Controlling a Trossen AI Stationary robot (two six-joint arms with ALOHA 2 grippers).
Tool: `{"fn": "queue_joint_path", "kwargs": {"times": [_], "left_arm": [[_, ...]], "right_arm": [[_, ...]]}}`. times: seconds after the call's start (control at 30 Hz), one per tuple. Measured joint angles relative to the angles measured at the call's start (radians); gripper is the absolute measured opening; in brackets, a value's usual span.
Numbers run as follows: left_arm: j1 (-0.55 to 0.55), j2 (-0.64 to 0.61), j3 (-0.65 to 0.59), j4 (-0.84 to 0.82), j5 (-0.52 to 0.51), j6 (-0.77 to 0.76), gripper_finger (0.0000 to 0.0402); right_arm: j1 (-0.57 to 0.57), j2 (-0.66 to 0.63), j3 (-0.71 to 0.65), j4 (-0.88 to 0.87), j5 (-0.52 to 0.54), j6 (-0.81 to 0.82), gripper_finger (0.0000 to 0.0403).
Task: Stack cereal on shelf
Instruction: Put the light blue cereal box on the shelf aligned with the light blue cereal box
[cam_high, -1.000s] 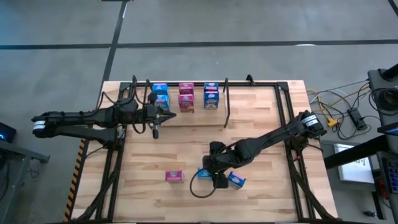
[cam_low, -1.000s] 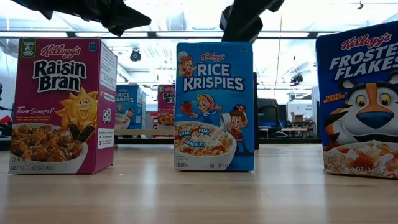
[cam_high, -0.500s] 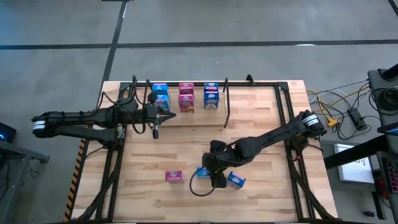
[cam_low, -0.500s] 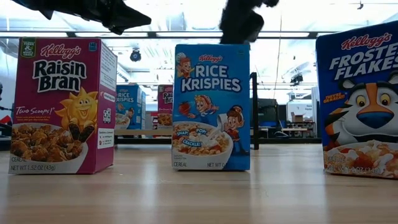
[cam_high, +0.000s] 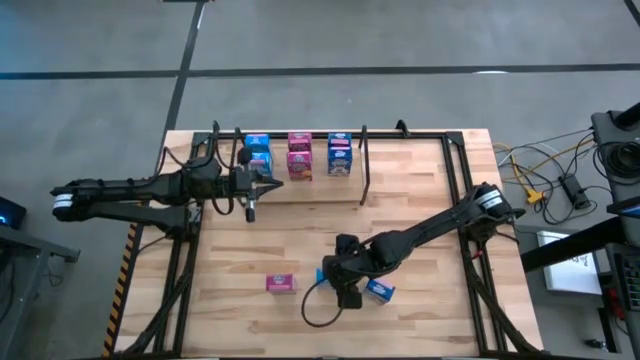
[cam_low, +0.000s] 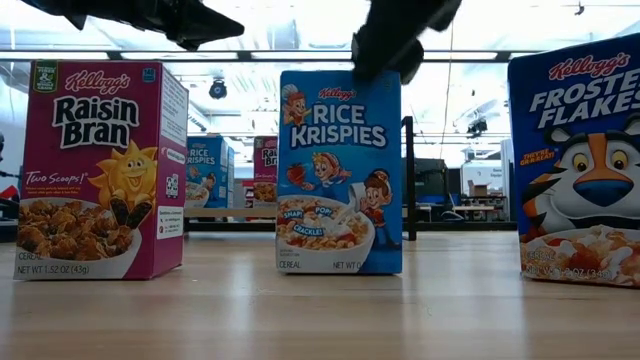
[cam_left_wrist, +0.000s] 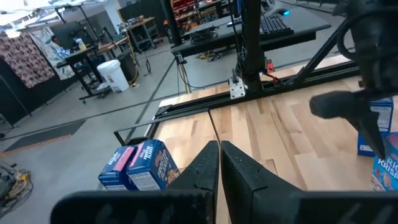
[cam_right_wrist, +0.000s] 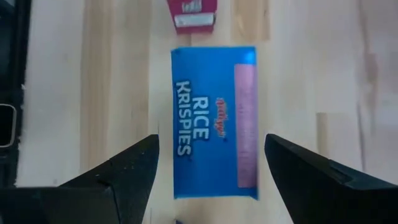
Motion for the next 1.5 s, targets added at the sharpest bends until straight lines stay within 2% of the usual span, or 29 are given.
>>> {"fn": "queue_joint_path", "kwargs": {"times": [0.2,0.47,0.67,1.07,1.33,1.5], "left_arm": [[0.0,0.0,0.0,0.007,0.0,0.026,0.0],[0.0,-0.006,0.0,0.011,0.0,0.043,0.0],[0.0,-0.011,0.0,0.008,0.0,0.043,0.0],[0.0,-0.015,0.0,0.003,0.0,0.041,0.0],[0.0,-0.033,0.0,-0.015,0.0,0.035,0.0],[0.0,-0.072,0.0,-0.021,0.0,0.035,0.0]], "right_arm": [[0.0,0.039,-0.001,-0.004,-0.001,0.006,0.0267],[0.0,0.033,-0.001,0.001,-0.002,0.016,0.0212],[0.0,0.032,-0.001,0.0,-0.003,0.016,0.0188],[0.0,0.032,-0.001,0.001,-0.004,0.004,0.0167],[-0.007,0.018,0.001,-0.003,-0.004,0.003,0.0168],[-0.038,-0.01,0.054,-0.044,-0.003,-0.022,0.0167]]}}
